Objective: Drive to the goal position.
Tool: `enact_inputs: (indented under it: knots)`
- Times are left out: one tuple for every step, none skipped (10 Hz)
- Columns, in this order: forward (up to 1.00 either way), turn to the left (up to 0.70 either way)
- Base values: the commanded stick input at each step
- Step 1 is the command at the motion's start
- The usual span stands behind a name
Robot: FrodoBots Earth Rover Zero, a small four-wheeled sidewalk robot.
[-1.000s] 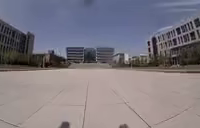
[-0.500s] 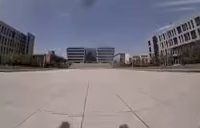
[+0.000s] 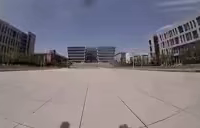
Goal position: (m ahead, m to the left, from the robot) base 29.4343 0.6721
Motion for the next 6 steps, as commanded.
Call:
enact_inputs:
  knots:
    - [0.7,0.0]
    - [0.7,0.0]
    - [0.7,0.0]
    - [0.7,0.0]
    - [0.7,0.0]
    - [0.7,0.0]
